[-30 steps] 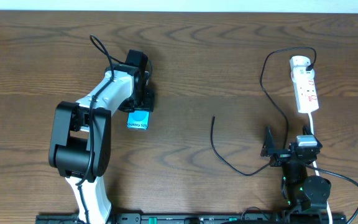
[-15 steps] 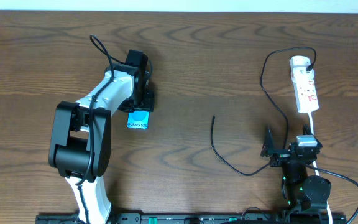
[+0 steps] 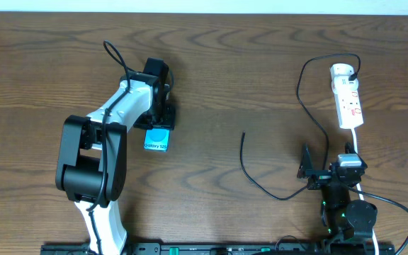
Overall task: Plug charger to phone and switch on socket
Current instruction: 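Lift the phone with the left gripper and tilt it upright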
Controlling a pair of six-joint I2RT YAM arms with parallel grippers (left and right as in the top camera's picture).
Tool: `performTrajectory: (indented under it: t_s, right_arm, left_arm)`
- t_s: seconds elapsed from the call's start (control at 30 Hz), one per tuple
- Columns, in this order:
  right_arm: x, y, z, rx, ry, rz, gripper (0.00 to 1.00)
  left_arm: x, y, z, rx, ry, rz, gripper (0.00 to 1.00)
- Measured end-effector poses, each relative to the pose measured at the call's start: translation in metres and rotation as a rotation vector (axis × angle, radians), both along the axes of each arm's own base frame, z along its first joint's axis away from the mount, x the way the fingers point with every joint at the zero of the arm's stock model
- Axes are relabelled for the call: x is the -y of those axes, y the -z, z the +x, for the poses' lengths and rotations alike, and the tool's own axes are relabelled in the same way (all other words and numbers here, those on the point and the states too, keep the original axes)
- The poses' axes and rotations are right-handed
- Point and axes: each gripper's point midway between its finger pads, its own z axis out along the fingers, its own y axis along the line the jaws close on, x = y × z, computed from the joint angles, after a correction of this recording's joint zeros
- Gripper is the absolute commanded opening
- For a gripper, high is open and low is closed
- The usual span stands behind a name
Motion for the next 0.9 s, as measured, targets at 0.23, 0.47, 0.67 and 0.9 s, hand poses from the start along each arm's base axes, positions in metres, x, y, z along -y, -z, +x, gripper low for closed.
performTrajectory:
  t_s: [0.23, 0.47, 0.67, 0.9]
  right_arm:
    - [0.0, 0.0, 0.0, 0.0, 0.0, 0.0, 0.99]
    - [0.0, 0.0, 0.0, 0.0, 0.0, 0.0, 0.99]
    - [0.0, 0.0, 0.0, 0.0, 0.0, 0.0, 0.99]
    - [0.0, 0.0, 0.0, 0.0, 0.0, 0.0, 0.99]
  left_arm:
    - [0.002, -0.014, -0.004, 0.003, 0.001, -0.019, 0.07]
    - [0.02, -0.096, 0.005, 0.197, -0.054, -0.167, 0.07]
    - [0.03, -0.15, 0.006, 0.305, -0.248, -0.3, 0.08]
    - [0.049, -0.202, 0.008, 0.326, -0.454, -0.579, 0.07]
